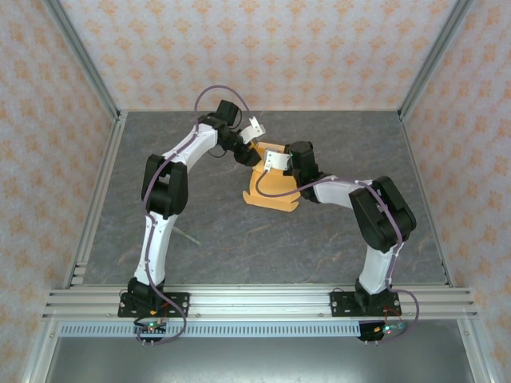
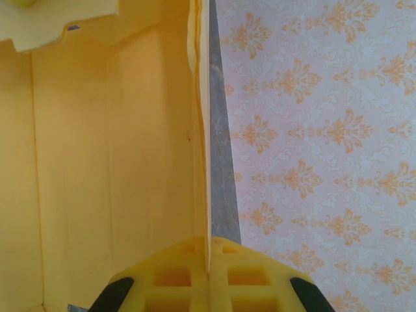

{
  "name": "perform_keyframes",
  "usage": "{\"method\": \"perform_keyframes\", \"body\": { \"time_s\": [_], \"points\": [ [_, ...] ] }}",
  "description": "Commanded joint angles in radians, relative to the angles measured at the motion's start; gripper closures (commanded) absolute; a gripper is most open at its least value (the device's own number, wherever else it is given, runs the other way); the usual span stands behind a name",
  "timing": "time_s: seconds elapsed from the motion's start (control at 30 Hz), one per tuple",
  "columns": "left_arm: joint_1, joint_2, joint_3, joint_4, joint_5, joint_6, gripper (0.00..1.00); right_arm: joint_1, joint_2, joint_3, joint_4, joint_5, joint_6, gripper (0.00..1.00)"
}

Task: Fold the paper box

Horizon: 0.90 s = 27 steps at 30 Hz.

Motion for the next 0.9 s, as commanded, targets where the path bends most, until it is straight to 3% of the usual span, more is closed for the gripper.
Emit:
{"method": "perform_keyframes", "body": {
  "time_s": [0.0, 0.43, 0.87],
  "points": [
    [0.007, 0.018, 0.02, 0.015, -0.033, -0.042, 0.41, 0.013, 0.023, 0.029, 0.019, 0.003, -0.003, 1.0],
    [-0.011, -0.04, -0.111, 0.244, -0.218, -0.269, 0.49, 0.016, 0.012, 0.055, -0.053, -0.014, 0.018, 1.0],
    [0.012, -0.071, -0.151, 0.236, -0.049, -0.14, 0.43, 0.006, 0.041, 0.084, -0.07, -0.01, -0.013, 1.0]
  ]
}}
